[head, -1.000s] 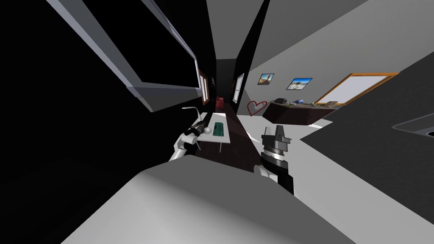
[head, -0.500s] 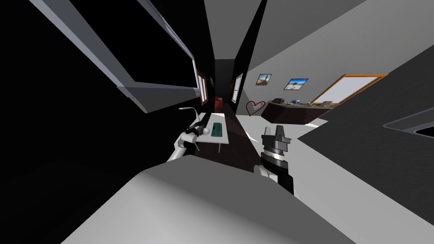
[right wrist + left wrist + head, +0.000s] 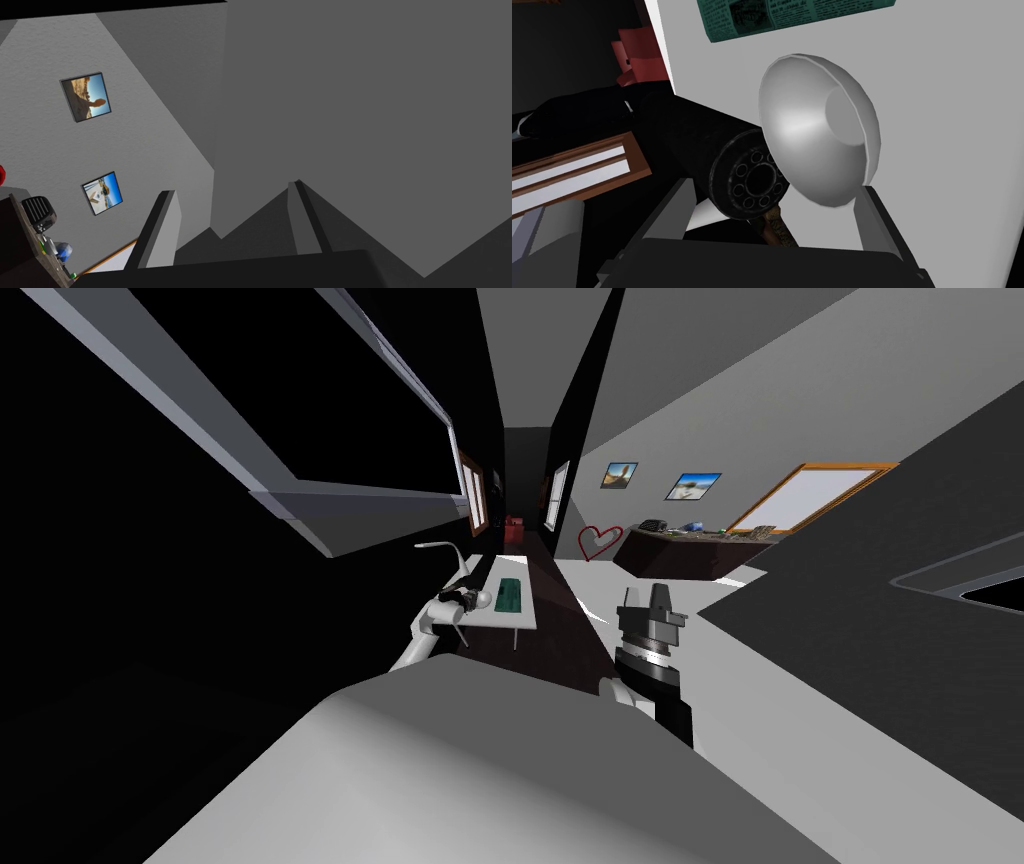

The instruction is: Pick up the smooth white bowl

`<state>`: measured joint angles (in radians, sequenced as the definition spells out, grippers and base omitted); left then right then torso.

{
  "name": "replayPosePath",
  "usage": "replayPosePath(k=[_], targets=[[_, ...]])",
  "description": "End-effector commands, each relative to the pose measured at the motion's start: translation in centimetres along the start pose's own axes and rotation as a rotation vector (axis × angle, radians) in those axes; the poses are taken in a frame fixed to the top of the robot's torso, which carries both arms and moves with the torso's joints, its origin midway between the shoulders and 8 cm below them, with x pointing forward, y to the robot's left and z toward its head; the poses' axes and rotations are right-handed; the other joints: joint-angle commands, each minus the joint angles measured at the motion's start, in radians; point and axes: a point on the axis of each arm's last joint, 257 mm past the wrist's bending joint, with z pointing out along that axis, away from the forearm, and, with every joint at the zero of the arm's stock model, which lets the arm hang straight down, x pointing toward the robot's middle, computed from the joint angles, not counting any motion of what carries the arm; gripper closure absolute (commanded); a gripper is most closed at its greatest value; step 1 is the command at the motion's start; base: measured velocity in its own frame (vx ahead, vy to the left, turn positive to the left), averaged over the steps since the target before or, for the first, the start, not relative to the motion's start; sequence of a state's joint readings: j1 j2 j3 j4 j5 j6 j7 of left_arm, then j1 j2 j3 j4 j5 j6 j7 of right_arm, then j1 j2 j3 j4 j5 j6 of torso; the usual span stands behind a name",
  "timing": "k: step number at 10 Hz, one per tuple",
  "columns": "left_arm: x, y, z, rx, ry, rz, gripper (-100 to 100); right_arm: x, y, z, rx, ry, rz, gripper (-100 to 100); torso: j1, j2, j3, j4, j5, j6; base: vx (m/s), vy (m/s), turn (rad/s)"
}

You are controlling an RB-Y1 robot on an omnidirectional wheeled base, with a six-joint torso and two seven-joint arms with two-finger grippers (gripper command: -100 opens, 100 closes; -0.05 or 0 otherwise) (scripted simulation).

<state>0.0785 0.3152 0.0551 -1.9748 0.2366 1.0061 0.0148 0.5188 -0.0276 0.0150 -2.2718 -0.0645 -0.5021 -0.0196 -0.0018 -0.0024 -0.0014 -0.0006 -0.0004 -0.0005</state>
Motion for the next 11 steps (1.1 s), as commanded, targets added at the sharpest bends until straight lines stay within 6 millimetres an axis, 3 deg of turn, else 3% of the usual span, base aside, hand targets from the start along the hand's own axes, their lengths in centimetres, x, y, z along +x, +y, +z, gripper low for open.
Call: replayPosePath(k=[1, 10, 11], targets=[[-1.0, 1.4, 0.4, -0.060, -0.014, 0.008, -100, 0.0, 0.0, 0.0, 0.000, 0.000, 0.000, 0, 0.000, 0.000, 0.000, 0.000, 0.000, 0.000, 0.038, -0.018, -0.035], [-5.5, 10.7, 0.5, -0.384, -0.078, 0.034, -100, 0.0, 0.0, 0.0, 0.000, 0.000, 0.000, 0, 0.001, -0.002, -0.001, 0.000, 0.000, 0.000, 0.056, -0.023, -0.038], [-5.5, 10.0, 0.4, -0.363, -0.076, 0.033, -100, 0.0, 0.0, 0.0, 0.000, 0.000, 0.000, 0, 0.001, -0.001, -0.001, 0.000, 0.000, 0.000, 0.015, -0.001, -0.002]])
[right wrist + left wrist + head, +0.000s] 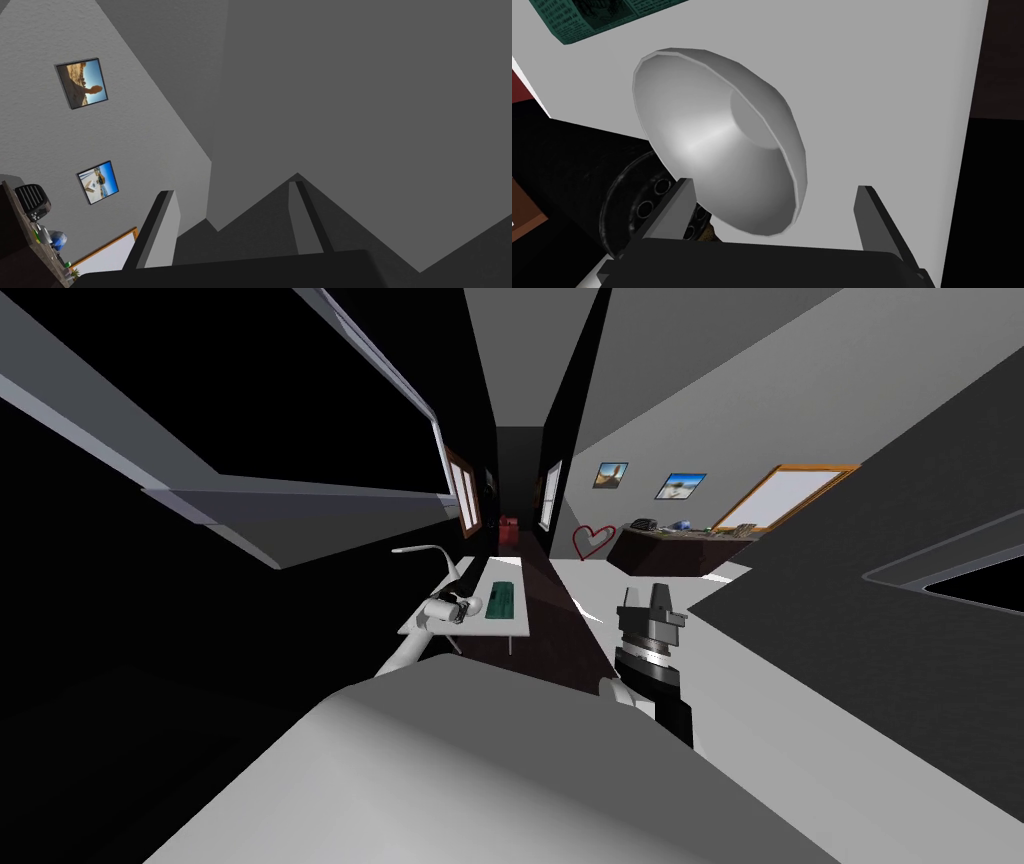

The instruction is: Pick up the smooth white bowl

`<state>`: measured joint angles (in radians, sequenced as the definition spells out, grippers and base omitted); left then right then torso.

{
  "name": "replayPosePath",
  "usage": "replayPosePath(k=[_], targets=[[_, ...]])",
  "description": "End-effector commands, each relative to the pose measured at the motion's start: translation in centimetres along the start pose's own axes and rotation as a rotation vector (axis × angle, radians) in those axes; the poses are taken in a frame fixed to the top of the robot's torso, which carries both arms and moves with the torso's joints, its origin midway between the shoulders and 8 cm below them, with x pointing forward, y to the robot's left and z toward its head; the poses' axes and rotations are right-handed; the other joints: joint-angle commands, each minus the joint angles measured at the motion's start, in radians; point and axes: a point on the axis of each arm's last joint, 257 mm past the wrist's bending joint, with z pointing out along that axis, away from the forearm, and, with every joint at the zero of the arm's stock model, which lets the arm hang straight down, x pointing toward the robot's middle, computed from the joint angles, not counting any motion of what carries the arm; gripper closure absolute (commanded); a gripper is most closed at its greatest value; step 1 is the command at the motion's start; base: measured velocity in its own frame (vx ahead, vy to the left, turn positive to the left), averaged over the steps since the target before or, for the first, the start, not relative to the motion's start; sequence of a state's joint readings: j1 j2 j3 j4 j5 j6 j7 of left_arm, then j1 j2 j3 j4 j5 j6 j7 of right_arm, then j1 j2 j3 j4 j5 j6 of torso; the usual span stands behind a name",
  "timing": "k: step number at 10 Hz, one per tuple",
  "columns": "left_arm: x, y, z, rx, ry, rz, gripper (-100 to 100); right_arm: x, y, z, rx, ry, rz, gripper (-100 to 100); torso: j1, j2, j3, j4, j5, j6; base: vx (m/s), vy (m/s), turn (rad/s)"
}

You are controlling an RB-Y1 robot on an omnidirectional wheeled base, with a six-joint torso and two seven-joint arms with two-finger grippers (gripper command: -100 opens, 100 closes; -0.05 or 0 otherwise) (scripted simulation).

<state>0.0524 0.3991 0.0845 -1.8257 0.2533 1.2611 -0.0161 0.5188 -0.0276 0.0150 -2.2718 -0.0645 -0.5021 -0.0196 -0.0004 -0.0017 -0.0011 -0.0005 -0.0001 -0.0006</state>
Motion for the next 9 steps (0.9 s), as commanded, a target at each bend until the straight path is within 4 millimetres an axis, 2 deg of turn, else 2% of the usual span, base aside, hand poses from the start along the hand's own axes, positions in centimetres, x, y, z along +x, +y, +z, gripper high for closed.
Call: replayPosePath(k=[1, 2, 5, 6, 7, 9], targets=[[0.0, 0.0, 0.0, 0.000, 0.000, 0.000, 0, 0.0, 0.0, 0.0, 0.000, 0.000, 0.000, 0, 0.000, 0.000, 0.000, 0.000, 0.000, 0.000, 0.000, 0.000, 0.000], [0.0, 0.2, 0.8, 0.001, -0.001, -0.003, -100, 0.0, 0.0, 0.0, 0.000, 0.000, 0.000, 0, 0.000, 0.001, 0.001, 0.000, 0.000, 0.000, 0.011, 0.006, -0.025], [0.1, 0.6, 2.0, 0.001, -0.004, -0.007, -100, 0.0, 0.0, 0.0, 0.000, 0.000, 0.000, 0, 0.001, 0.000, 0.000, 0.000, 0.000, 0.000, 0.018, 0.012, -0.018], [0.0, 0.6, 1.7, -0.001, -0.003, -0.007, -100, 0.0, 0.0, 0.0, 0.000, 0.000, 0.000, 0, 0.001, 0.001, 0.000, 0.000, 0.000, 0.000, 0.007, 0.007, -0.003], [0.0, 0.6, 1.7, 0.001, -0.003, -0.007, 100, 0.0, 0.0, 0.0, 0.000, 0.000, 0.000, 0, 0.001, 0.001, 0.001, 0.000, 0.000, 0.000, 0.000, 0.000, 0.000], [0.0, 0.7, 1.7, -0.003, -0.003, -0.007, 100, 0.0, 0.0, 0.0, 0.000, 0.000, 0.000, 0, 0.000, 0.001, 0.001, 0.001, 0.000, 0.001, -0.001, 0.001, 0.001]])
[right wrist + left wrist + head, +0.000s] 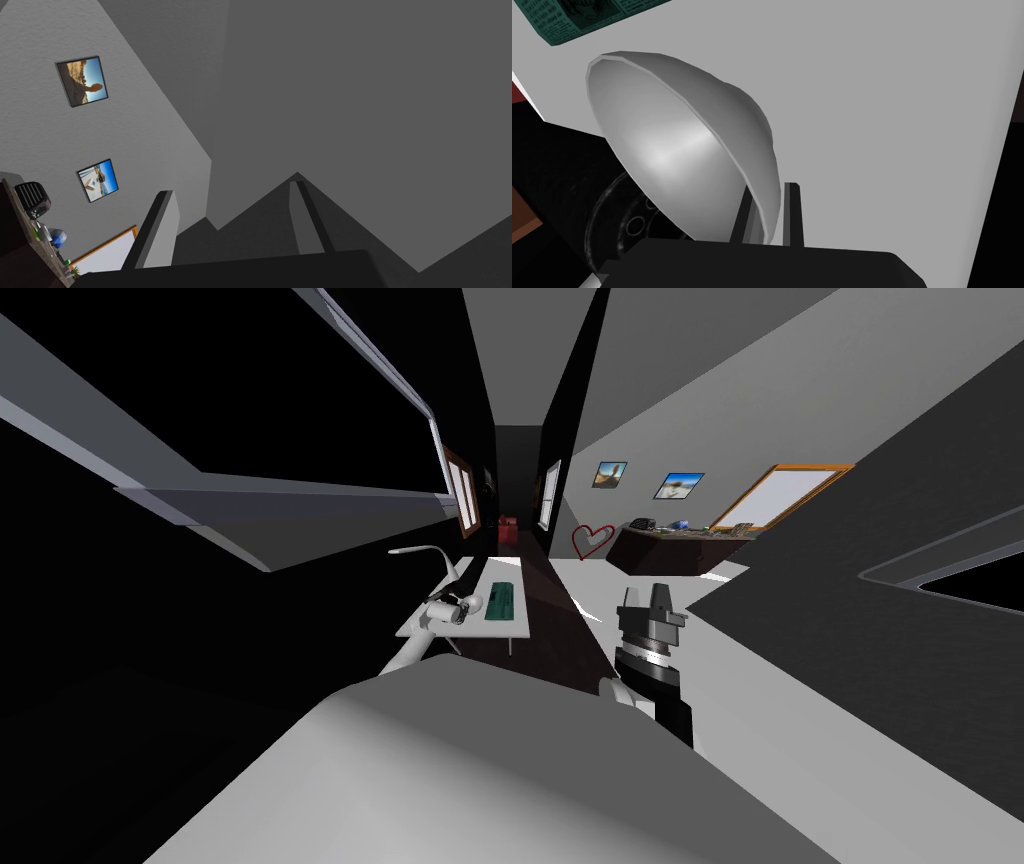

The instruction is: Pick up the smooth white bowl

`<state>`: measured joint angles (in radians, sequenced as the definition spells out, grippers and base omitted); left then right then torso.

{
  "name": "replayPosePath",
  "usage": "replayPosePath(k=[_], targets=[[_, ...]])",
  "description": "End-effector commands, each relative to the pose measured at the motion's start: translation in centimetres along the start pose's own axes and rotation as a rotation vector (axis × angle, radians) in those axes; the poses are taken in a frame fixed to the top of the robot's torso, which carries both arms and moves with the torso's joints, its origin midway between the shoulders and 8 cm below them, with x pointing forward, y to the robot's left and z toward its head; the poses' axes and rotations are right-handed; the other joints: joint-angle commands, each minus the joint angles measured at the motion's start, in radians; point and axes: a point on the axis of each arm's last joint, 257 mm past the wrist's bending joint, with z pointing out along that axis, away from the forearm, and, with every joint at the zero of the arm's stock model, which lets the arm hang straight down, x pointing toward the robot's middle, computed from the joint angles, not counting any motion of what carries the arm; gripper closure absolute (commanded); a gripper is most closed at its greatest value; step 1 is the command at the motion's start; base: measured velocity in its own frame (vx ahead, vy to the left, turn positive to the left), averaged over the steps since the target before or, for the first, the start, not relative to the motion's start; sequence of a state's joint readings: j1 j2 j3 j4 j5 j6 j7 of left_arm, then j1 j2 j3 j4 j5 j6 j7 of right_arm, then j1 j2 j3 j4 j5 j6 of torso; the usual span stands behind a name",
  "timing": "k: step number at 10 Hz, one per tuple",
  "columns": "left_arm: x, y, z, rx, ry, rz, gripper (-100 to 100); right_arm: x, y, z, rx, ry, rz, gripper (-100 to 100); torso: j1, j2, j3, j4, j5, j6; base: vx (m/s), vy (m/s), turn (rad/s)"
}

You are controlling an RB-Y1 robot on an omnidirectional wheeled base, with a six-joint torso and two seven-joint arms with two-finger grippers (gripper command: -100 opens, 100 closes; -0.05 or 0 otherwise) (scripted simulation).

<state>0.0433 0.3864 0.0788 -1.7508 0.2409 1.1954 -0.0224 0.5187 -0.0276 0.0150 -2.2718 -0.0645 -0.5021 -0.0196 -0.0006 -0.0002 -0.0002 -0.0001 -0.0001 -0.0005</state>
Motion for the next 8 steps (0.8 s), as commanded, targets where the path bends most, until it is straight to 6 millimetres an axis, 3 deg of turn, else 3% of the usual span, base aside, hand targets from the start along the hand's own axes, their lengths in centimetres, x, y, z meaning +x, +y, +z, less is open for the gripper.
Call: replayPosePath(k=[1, 2, 3, 4, 7, 8], targets=[[0.0, 0.0, 0.0, 0.000, 0.000, 0.000, 100, 0.0, 0.0, 0.0, 0.000, 0.000, 0.000, 0, 0.000, 0.000, 0.000, 0.000, 0.000, 0.000, 0.000, 0.000, 0.000], [0.0, 0.0, 0.0, -0.001, 0.000, 0.000, 100, 0.0, 0.0, 0.0, 0.000, 0.000, 0.000, 0, 0.000, 0.000, 0.000, 0.000, 0.000, 0.000, 0.000, 0.000, 0.000], [0.0, 0.1, 0.0, -0.002, 0.000, 0.000, 0, 0.0, 0.0, 0.0, 0.000, 0.000, 0.000, 0, 0.000, 0.000, 0.000, 0.000, 0.000, 0.000, 0.000, 0.000, 0.000], [0.1, -0.3, -0.7, 0.001, 0.001, 0.004, 100, 0.0, 0.0, 0.0, 0.000, 0.000, 0.000, 0, 0.000, 0.001, 0.001, 0.001, 0.000, 0.000, -0.010, -0.009, 0.022], [0.0, -0.5, -1.3, 0.001, 0.002, 0.006, 100, 0.0, 0.0, 0.0, 0.000, 0.000, 0.000, 0, -0.001, 0.003, 0.002, 0.001, -0.001, 0.000, -0.018, -0.011, 0.017], [0.0, -0.4, -1.3, 0.000, 0.002, 0.006, 0, 0.0, 0.0, 0.0, 0.000, 0.000, 0.000, 0, -0.001, 0.002, 0.002, 0.001, 0.000, 0.000, 0.000, 0.000, 0.000]])
